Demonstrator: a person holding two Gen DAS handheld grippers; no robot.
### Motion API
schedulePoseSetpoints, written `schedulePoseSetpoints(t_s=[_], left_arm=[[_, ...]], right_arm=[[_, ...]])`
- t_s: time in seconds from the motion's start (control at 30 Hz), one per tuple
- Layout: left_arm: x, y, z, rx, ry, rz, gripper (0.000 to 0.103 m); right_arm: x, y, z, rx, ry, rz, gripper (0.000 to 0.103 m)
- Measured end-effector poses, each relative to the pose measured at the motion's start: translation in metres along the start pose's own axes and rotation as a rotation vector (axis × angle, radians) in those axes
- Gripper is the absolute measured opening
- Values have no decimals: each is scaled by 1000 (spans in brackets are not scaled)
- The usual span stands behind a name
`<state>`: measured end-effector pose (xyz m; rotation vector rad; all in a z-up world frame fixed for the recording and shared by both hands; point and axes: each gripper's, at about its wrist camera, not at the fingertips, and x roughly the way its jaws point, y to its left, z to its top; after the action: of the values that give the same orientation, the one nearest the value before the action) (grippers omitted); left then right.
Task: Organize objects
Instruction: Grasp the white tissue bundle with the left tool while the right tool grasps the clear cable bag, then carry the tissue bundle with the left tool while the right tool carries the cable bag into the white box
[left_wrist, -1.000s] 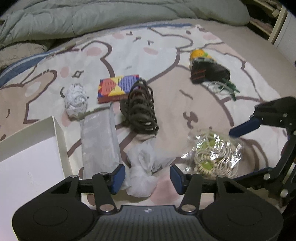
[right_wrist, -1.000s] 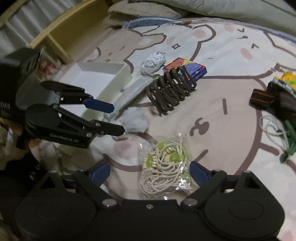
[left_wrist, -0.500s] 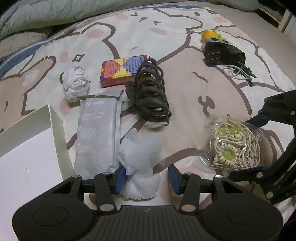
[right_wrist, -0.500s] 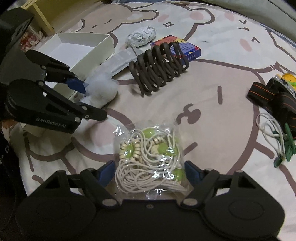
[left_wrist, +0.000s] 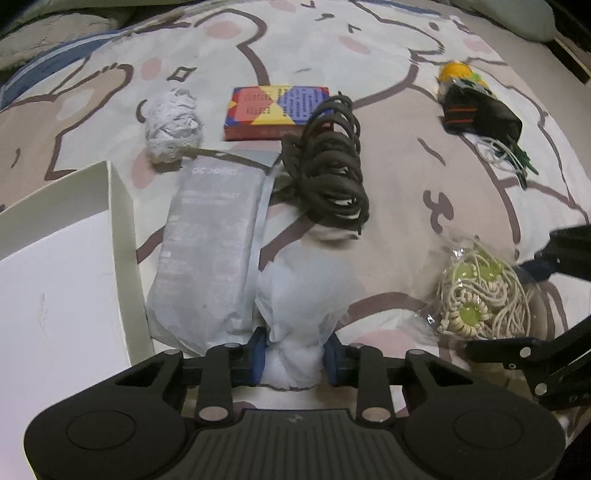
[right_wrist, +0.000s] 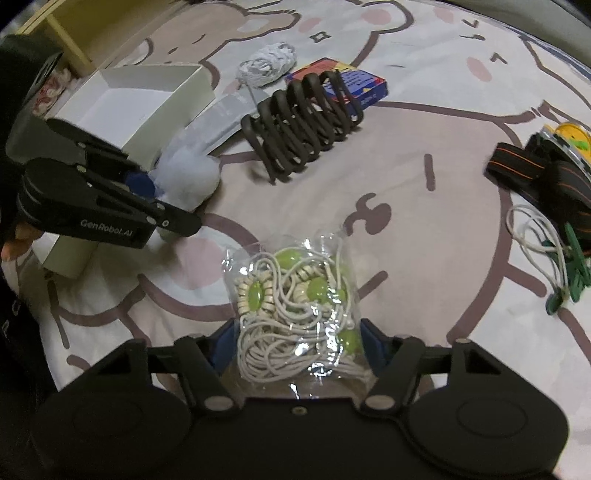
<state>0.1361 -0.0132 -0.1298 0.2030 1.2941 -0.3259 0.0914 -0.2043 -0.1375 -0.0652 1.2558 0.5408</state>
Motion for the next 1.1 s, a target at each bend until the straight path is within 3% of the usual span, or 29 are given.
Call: schedulePoseSetpoints(t_s=[0.27, 0.67, 0.9, 1.1], left_arm=[[-25, -16, -3, -19, -82, 11, 31], [-81, -19, -7, -97, -262, 1, 31], [-105, -10, -10, -128, -341, 15, 31], [-120, 4, -13, -157, -388, 34, 31]], right_arm=[[-12, 6, -10, 46, -44, -64, 56], [-75, 10, 3, 199, -312, -182, 55], [-98, 13, 10, 257, -414, -226, 55], [-105, 17, 17, 291, -443, -256, 56]])
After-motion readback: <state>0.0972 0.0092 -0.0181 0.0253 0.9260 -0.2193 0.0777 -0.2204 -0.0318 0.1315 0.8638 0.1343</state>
